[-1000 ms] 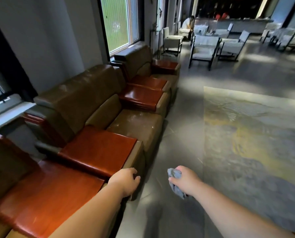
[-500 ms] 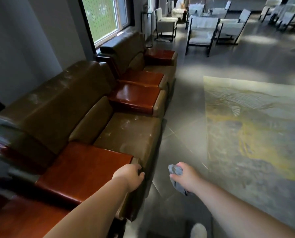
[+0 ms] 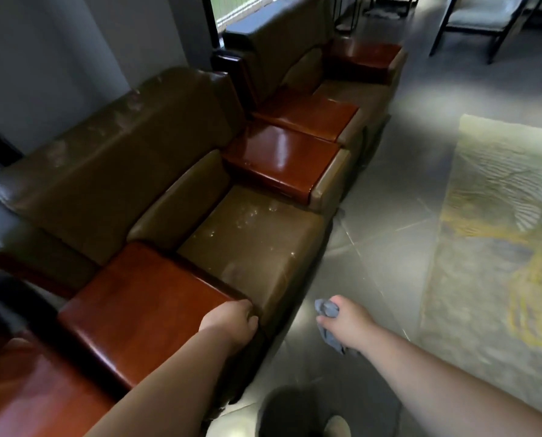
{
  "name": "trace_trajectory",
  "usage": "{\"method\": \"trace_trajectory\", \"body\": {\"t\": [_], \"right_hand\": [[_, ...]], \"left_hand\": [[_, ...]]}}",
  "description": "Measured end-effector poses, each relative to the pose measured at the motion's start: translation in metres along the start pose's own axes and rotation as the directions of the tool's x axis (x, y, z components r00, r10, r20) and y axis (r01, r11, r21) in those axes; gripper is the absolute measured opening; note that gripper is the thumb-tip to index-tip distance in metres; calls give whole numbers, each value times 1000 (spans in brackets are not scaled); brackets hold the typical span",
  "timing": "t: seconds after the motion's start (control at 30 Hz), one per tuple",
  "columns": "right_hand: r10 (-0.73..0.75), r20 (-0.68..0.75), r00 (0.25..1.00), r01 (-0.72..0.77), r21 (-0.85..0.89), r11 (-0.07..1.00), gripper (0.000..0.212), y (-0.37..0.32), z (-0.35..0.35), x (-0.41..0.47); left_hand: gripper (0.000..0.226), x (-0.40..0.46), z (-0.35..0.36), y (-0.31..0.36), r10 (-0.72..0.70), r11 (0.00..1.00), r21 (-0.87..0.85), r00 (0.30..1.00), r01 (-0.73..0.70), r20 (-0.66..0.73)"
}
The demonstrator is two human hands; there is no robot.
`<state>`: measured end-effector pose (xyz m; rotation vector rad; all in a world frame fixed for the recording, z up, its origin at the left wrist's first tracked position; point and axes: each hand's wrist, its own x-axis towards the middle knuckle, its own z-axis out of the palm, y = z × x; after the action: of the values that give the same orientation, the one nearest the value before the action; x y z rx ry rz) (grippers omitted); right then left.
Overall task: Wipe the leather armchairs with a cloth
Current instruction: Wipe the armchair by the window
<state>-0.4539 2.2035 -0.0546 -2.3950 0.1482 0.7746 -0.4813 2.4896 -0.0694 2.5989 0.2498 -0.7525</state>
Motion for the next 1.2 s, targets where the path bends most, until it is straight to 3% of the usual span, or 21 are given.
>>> {"method": "trace_trajectory", "body": {"t": [0.4, 0.57, 0.8, 0.93, 0.97, 1.03, 1.13, 1.2], "right_hand": [[46, 143, 989, -47, 3, 999, 26, -20, 62, 154], [63, 172, 983, -71, 39, 997, 13, -28, 114, 215], [121, 152, 981, -149, 186, 971, 12, -45, 201, 304], [35, 136, 990, -61, 195, 979, 8, -54, 234, 355], [3, 126, 992, -27, 190, 981, 22, -54, 241, 369], [-19, 95, 995, 15, 51, 999, 48, -48, 254, 391], [-82, -114, 990, 24, -437, 899, 76, -33, 265, 402], [-239, -139, 961, 140, -500, 855, 79, -29, 274, 403]], "left_hand": [[41, 119, -10, -56, -101, 994, -48, 994, 102, 30], [51, 184, -3, -99, -112, 991, 76, 993, 108, 49], [60, 274, 43, -160, 19, 942, 332, 997, -43, 76], [63, 302, 67, -187, 30, 900, 430, 994, -73, 106], [62, 304, 71, -192, 47, 898, 431, 994, -86, 101], [53, 304, 77, -202, 129, 912, 387, 991, -132, 34], [35, 301, 85, -214, 240, 935, 294, 965, -201, -104], [31, 301, 86, -216, 258, 938, 271, 958, -217, -127]]}}
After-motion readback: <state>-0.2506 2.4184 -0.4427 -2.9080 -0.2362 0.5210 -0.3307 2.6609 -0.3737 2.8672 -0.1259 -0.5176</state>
